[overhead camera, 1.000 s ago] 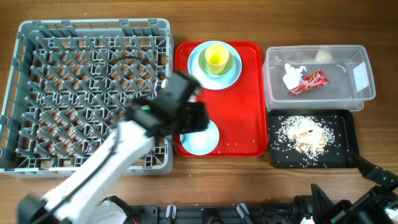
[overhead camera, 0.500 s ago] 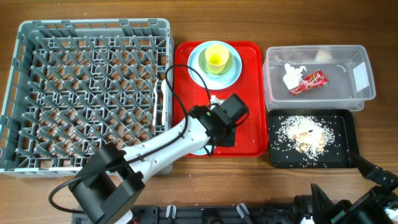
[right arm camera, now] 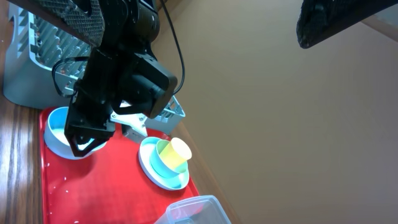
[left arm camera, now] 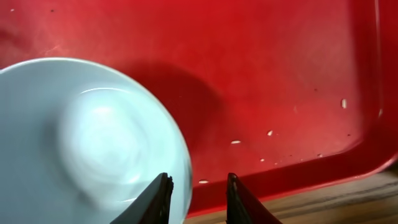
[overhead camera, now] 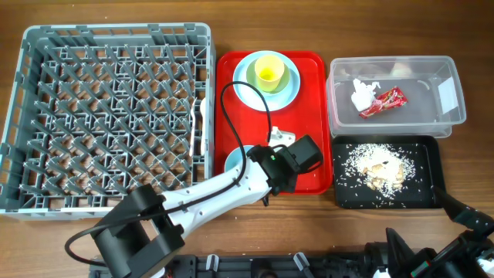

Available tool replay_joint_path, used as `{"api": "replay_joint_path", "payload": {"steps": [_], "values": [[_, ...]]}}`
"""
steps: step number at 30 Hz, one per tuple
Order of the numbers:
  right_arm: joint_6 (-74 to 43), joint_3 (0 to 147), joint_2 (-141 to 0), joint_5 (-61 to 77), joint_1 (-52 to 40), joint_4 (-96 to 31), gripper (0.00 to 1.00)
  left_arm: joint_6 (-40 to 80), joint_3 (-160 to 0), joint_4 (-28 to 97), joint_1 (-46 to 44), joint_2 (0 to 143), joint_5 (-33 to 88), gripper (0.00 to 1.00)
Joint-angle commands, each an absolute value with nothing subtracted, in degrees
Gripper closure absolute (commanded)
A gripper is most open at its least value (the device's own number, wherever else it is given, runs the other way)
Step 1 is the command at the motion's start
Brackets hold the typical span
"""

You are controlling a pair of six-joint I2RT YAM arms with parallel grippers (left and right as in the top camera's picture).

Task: Sort waste into correct bins and load items into the dishwasher rack
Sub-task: 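Reach the left gripper to the small teal bowl and grasp it, then carry the bowl to the rack's back row and set it upside down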

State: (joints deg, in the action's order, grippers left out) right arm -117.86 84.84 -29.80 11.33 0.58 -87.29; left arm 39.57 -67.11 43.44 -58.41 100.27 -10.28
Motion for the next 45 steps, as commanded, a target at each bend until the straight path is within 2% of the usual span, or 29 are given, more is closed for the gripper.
{"api": "replay_joint_path", "payload": {"steps": [1, 7, 11, 15, 17, 23, 27, 29, 33, 36, 40, 42, 45], "values": [[-118.7, 84.7, -29.7, 10.2, 0.5, -87.3, 0.0, 40.3, -64.9, 43.3, -59.0, 102.1, -12.1, 0.71], [-118.7, 84.7, -29.7, 10.2, 0.5, -87.3, 0.0, 41.2, -64.3, 43.7, -59.0, 102.9, -11.8, 0.74], [-118.7, 84.7, -29.7, 10.2, 0.5, -87.3, 0.0, 41.2, -64.3, 43.9, -59.0, 102.9, -11.8, 0.96], [-118.7, 84.7, -29.7, 10.2, 0.5, -87.3, 0.0, 40.1, -65.0, 44.0, -59.0, 102.4, -12.3, 0.96], [-118.7, 84.7, -29.7, 10.2, 0.5, -87.4, 0.0, 33.8, -67.7, 44.0, -58.6, 101.0, -12.5, 0.96], [-118.7, 84.7, -29.7, 10.2, 0.5, -87.3, 0.01, 23.2, -84.1, 50.0, -51.9, 95.3, -7.7, 0.96], [-118.7, 84.7, -29.7, 10.2, 0.5, -87.3, 0.0, 15.1, -99.3, 55.3, -39.1, 94.9, 8.3, 0.96], [-118.7, 84.7, -29.7, 10.2, 0.5, -87.3, 0.0, 13.7, -103.7, 54.2, -29.4, 94.9, 18.3, 0.96], [-118.7, 84.7, -29.7, 10.2, 0.5, -87.3, 0.0, 14.2, -104.3, 44.6, -8.7, 97.4, 49.6, 0.96], [-118.7, 84.7, -29.7, 10.2, 0.5, -87.3, 0.0, 17.4, -104.3, 37.8, 0.8, 103.3, 64.0, 0.96], [-118.7, 84.7, -29.7, 10.2, 0.5, -87.3, 0.0, 28.5, -104.3, 19.9, 7.0, 115.9, 88.0, 0.96], [-118.7, 84.7, -29.7, 10.2, 0.5, -87.3, 0.0, 36.3, -104.2, 13.8, 8.1, 122.2, 90.4, 0.96], [-118.7, 84.7, -29.7, 10.2, 0.5, -87.3, 0.0, 36.9, -104.2, 14.7, 9.2, 128.5, 90.4, 0.96]]}}
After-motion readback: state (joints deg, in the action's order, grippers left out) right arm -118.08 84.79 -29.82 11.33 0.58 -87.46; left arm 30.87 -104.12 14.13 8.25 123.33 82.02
